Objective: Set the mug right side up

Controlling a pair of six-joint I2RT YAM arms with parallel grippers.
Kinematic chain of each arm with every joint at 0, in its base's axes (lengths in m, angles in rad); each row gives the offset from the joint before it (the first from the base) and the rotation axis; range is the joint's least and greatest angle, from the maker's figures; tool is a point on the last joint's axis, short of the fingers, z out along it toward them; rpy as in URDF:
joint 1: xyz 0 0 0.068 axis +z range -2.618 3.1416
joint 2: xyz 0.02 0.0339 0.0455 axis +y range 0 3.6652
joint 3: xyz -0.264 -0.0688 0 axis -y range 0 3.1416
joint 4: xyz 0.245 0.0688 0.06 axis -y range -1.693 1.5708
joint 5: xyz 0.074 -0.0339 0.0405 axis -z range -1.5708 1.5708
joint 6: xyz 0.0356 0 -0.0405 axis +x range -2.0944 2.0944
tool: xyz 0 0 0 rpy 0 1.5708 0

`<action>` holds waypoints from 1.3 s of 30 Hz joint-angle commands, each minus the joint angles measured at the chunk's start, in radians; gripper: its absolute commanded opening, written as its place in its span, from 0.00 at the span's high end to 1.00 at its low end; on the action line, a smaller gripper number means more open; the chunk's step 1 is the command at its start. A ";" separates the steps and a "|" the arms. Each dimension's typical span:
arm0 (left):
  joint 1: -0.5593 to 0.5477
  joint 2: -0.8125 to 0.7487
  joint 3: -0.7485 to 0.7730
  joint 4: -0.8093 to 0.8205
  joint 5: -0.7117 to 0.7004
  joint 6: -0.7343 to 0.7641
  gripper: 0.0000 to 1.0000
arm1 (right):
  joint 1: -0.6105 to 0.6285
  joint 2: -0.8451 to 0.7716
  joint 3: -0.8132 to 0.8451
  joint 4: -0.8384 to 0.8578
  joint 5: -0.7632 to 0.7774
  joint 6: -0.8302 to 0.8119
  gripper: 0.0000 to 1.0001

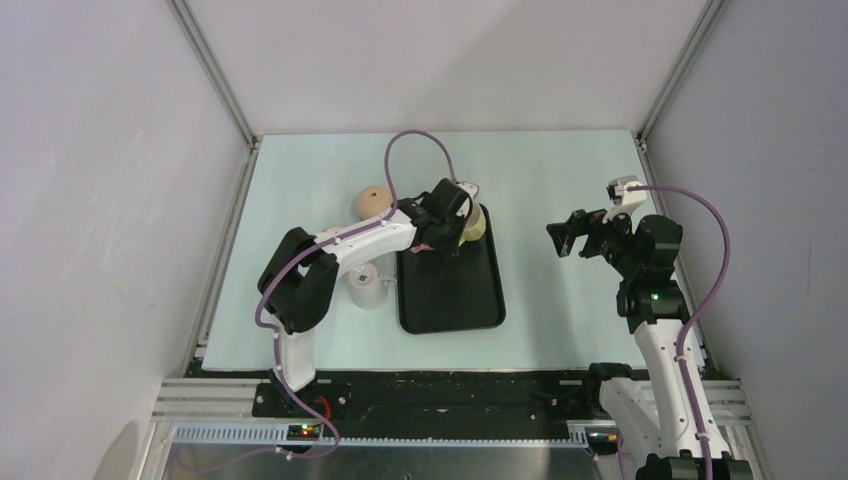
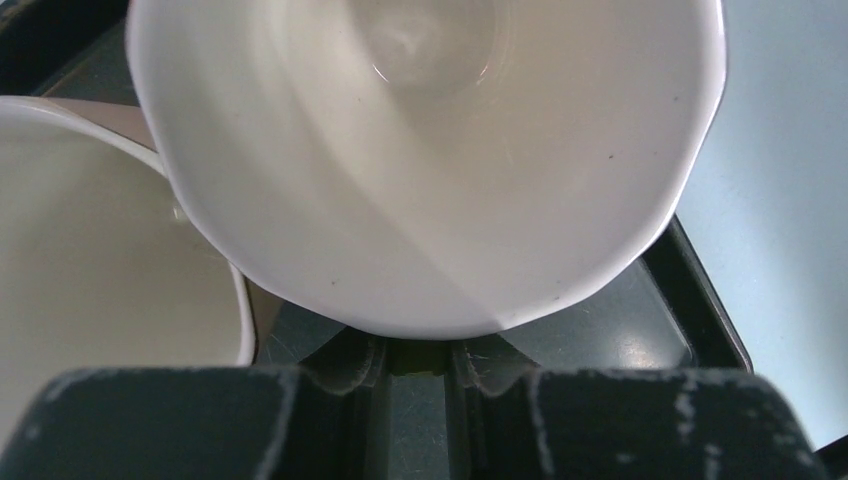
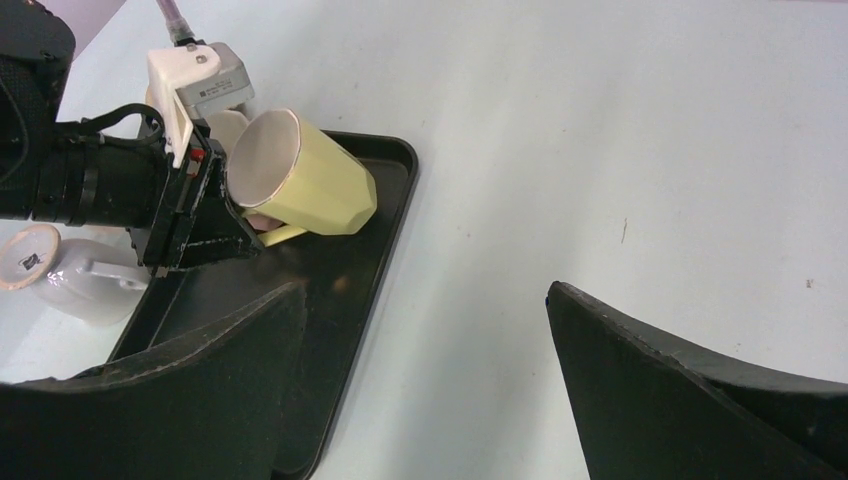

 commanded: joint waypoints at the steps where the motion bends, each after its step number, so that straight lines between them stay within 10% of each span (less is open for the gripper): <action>1: -0.018 -0.011 0.069 0.081 -0.035 0.031 0.87 | -0.004 -0.008 -0.004 0.046 0.009 -0.017 0.04; 17: -0.050 -0.014 0.055 0.071 -0.133 0.058 0.68 | -0.008 -0.022 -0.011 0.050 0.001 -0.024 0.04; 30: -0.054 -0.081 0.044 0.074 -0.083 0.089 0.01 | -0.016 -0.004 -0.021 0.054 -0.048 -0.052 0.04; 39: -0.053 -0.218 0.023 0.075 0.105 0.216 0.00 | 0.018 0.009 -0.030 0.052 -0.136 -0.105 0.02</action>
